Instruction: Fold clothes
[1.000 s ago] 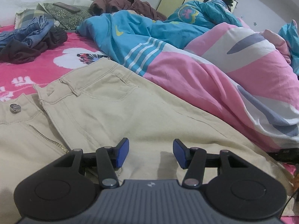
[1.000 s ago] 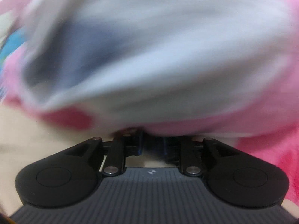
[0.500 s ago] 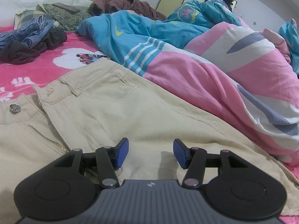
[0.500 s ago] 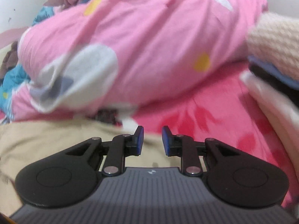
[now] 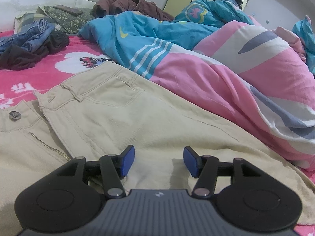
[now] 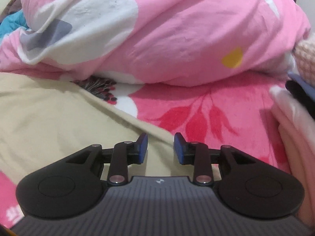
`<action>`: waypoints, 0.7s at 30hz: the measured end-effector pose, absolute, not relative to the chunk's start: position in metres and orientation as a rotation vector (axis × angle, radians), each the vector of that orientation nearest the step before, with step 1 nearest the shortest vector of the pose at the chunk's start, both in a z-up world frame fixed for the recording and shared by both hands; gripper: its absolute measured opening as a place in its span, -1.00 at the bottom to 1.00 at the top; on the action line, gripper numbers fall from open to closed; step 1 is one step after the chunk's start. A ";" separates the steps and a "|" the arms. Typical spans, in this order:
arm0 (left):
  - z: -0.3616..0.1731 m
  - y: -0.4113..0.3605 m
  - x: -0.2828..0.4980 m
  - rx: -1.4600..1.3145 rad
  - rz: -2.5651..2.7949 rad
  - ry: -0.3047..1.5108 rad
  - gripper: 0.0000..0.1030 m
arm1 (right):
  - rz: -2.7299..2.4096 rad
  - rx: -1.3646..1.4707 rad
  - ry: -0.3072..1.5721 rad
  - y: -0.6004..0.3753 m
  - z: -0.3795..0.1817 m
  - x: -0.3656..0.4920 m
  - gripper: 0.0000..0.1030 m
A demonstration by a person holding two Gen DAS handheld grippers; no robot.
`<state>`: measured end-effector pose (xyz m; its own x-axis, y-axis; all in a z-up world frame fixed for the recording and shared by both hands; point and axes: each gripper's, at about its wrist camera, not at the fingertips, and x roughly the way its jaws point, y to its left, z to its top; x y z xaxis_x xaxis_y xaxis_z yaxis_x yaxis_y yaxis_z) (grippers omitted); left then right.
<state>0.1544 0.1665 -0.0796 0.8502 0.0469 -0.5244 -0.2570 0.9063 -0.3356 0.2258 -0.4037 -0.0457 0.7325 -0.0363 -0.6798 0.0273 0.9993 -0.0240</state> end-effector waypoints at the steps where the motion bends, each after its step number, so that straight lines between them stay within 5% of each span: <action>1: -0.080 0.167 0.154 -0.412 0.164 0.533 0.10 | -0.039 -0.035 0.750 -0.402 -0.048 0.230 -0.72; 2: -0.080 0.167 0.154 -0.414 0.163 0.533 0.10 | -0.043 -0.057 0.751 -0.400 -0.049 0.235 -0.90; 5: -0.080 0.167 0.154 -0.415 0.163 0.533 0.10 | -0.052 -0.097 0.744 -0.397 -0.048 0.241 -1.00; 15: -0.080 0.169 0.154 -0.427 0.158 0.531 0.10 | -0.205 0.076 0.659 -0.431 -0.020 0.200 -0.97; 16: -0.080 0.169 0.154 -0.427 0.158 0.531 0.10 | -0.223 0.099 0.650 -0.435 -0.017 0.195 -0.89; 19: -0.080 0.169 0.154 -0.426 0.159 0.532 0.10 | -0.277 0.168 0.621 -0.448 -0.008 0.181 -0.24; 21: -0.080 0.169 0.154 -0.424 0.159 0.533 0.10 | -0.345 0.296 0.606 -0.467 -0.010 0.150 -0.11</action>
<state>0.1537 0.1686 -0.0798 0.8516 0.0380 -0.5228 -0.2549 0.9015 -0.3497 0.1496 -0.4666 -0.0098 0.7684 -0.2278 -0.5980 0.3984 0.9016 0.1686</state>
